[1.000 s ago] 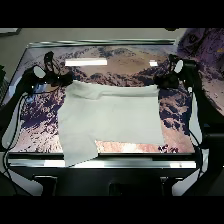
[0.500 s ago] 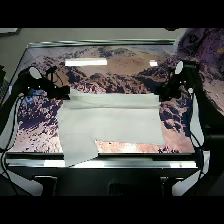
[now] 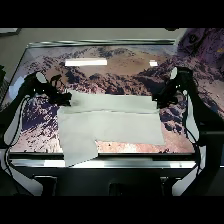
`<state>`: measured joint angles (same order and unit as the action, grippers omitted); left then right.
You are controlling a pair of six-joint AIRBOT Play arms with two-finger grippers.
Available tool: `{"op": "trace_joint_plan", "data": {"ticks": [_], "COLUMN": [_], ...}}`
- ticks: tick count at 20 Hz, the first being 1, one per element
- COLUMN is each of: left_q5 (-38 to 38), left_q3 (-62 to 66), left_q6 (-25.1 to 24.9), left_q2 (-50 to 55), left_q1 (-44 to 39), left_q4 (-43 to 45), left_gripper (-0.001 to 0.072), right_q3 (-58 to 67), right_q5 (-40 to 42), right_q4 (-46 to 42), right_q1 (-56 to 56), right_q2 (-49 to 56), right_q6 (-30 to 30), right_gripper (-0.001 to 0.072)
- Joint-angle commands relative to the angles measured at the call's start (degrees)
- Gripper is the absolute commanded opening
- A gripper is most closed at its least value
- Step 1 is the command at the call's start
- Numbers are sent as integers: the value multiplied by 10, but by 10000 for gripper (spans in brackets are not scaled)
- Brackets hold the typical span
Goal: Fold the clothes and pants, and hang the long-sleeved shirts on hangers.
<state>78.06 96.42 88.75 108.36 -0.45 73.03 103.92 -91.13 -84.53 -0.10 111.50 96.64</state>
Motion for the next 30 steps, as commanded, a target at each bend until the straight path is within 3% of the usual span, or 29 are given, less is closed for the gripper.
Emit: {"op": "trace_joint_plan", "data": {"ticks": [1, 2, 3, 5, 7, 10, 14, 17, 20, 23, 30], "left_q5": [-12, -20, -20, -7, 6, 31, -19, -48, -77, -87, -122], "left_q3": [0, 1, 9, 39, 57, -5, -296, -518, -662, -737, -773], "left_q6": [-2, -2, 0, 0, 0, 2, 17, 14, 15, 14, -1], "left_q2": [10, 10, 10, 1, -36, -123, -309, -455, -560, -606, -605], "left_q1": [-3, -4, -4, 3, 24, 75, 153, 172, 171, 171, 171], "left_q4": [0, 0, -1, 3, 5, 32, -20, -82, -127, -172, -172], "left_gripper": [243, 457, 604, 665, 667, 667, 667, 667, 667, 667, 667], "right_q3": [0, 0, 0, 0, 0, -50, -262, -376, -418, -419, -419], "right_q5": [6, 8, 4, -3, -4, 7, 43, 88, 105, 104, 96], "right_q4": [1, 0, -8, -18, 1, 121, 231, 228, 241, 254, 273], "right_q1": [1, 1, 0, -15, -51, -157, -290, -312, -311, -311, -311], "right_q2": [12, 12, 9, -15, -55, -127, -240, -306, -326, -327, -327], "right_q6": [0, 0, -4, -12, -28, -77, -125, -135, -138, -137, -137], "right_gripper": [277, 417, 514, 560, 560, 558, 558, 557, 553, 551, 551]}}
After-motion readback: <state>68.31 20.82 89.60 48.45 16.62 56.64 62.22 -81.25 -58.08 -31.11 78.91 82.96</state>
